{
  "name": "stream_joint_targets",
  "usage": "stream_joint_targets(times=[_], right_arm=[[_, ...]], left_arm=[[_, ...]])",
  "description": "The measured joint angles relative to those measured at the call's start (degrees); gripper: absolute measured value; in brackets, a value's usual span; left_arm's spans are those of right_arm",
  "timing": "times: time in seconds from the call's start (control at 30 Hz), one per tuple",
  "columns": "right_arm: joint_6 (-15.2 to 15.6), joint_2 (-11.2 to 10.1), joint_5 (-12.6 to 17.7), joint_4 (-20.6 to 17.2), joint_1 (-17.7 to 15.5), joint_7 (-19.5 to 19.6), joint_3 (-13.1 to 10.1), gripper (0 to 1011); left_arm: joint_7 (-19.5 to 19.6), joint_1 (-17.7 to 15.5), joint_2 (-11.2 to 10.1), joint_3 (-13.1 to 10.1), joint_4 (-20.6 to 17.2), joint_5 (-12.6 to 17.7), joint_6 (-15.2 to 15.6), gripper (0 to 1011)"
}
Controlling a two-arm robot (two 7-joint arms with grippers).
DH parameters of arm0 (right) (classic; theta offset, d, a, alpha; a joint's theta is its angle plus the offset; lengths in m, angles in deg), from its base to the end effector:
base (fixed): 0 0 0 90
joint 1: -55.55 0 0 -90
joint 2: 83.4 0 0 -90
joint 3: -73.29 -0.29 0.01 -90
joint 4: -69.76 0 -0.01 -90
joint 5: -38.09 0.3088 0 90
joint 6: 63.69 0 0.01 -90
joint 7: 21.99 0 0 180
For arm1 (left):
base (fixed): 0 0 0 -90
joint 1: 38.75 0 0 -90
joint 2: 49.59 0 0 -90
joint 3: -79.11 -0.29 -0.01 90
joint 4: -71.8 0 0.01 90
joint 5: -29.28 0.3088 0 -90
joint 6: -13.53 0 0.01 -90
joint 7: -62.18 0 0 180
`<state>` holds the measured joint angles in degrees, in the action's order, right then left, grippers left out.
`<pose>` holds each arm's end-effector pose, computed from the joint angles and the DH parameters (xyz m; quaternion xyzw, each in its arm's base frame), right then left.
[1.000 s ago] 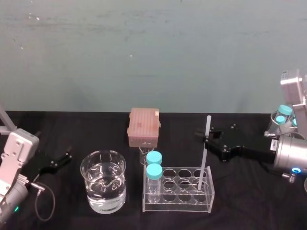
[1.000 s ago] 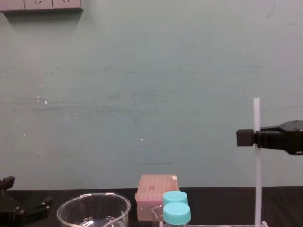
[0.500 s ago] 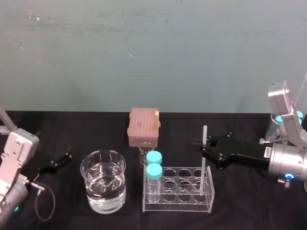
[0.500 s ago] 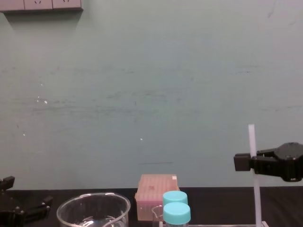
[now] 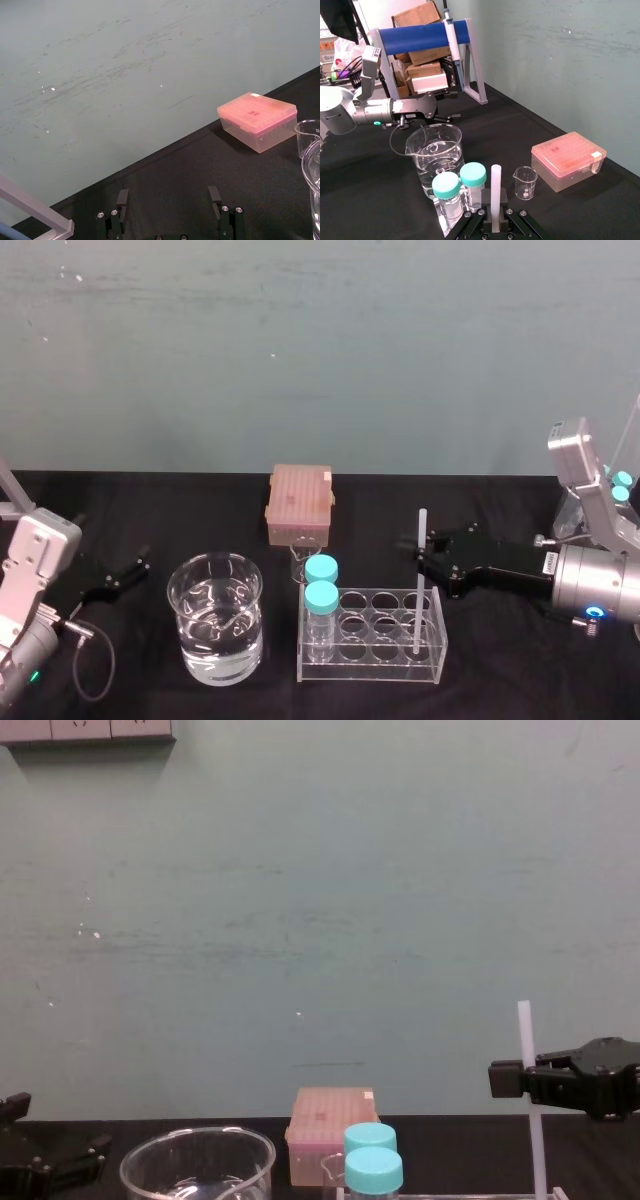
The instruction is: Pick up the stirring rod with one hand, then place it down.
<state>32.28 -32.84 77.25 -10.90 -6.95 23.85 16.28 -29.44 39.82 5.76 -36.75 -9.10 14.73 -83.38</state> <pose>0.4172 -0.0877 -0.2159 -0.0896 0.0239 -0.2402 0.9663 0.3581 0.0827 -0.3023 0.1415 -0.1325 0.5799 0.7913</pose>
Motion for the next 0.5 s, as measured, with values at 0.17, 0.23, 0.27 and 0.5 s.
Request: stream_joint_targets(times=[0.17, 0.23, 0.27, 0.5], right_arm=[[0.36, 0.15, -0.14, 0.19, 0.09, -0.14, 0.02, 67], [0.90, 0.21, -0.21, 0.26, 0.13, -0.08, 0.07, 67], [1.29, 0.21, -0.26, 0.28, 0.14, -0.02, 0.10, 68], [2.20, 0.22, -0.50, 0.44, 0.28, 0.35, 0.29, 67]], left_arm=[[0.00, 0.00, 0.00, 0.00, 0.00, 0.00, 0.00, 1005], [0.00, 0.00, 0.00, 0.00, 0.00, 0.00, 0.00, 1005], [0.00, 0.00, 0.00, 0.00, 0.00, 0.00, 0.00, 1005], [0.00, 0.00, 0.00, 0.00, 0.00, 0.00, 0.00, 1005]])
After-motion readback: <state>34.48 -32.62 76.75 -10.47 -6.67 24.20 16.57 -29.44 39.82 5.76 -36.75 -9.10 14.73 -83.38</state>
